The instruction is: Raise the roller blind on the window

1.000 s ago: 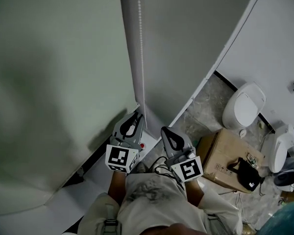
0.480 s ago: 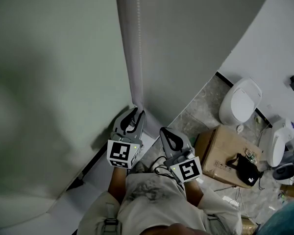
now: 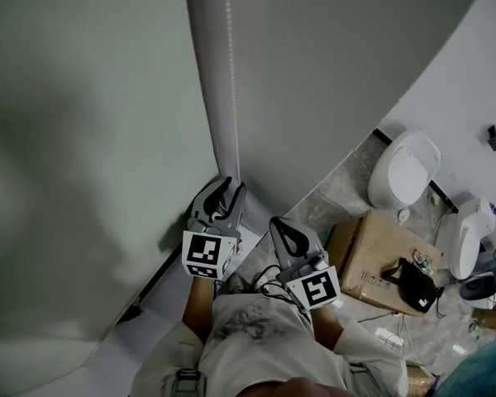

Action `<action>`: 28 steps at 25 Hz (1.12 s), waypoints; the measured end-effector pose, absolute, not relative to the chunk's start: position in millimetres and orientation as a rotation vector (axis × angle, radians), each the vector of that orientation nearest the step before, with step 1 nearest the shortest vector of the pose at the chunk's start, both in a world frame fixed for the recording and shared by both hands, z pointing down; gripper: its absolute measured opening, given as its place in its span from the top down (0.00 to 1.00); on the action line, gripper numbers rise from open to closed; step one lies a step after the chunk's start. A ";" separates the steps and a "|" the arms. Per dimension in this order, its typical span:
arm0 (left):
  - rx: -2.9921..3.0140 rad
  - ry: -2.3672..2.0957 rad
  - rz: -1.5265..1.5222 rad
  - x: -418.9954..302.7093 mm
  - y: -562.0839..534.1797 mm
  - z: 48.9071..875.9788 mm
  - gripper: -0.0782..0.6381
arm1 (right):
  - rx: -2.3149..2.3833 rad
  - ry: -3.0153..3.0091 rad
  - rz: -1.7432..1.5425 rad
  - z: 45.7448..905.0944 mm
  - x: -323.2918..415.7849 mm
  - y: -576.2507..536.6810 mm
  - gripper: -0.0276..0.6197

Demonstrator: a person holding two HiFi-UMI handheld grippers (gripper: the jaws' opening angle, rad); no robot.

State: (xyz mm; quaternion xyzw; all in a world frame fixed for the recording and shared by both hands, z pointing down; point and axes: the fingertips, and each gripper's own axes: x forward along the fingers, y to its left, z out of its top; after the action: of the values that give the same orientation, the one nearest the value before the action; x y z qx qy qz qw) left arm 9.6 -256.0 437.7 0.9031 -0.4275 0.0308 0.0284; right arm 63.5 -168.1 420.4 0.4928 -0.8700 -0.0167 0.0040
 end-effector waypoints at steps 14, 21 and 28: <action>2.800 -1.302 0.035 17.1 -270.2 425.9 0.78 | 1.561 -2.704 -0.054 419.2 65.4 -168.7 0.94; 2.793 -1.309 0.013 14.8 -269.8 426.0 0.83 | 1.562 -2.694 -0.062 419.4 66.0 -168.0 0.94; 2.775 -1.323 -0.009 14.3 -263.1 424.6 0.85 | 1.544 -2.709 -0.054 417.5 66.4 -164.4 0.94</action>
State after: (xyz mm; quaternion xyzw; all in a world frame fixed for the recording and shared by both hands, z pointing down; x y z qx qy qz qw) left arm 14.3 -263.1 424.6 0.9022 -0.4300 -0.0028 0.0338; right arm 66.4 -164.4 417.5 0.4950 -0.8686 -0.0174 0.0116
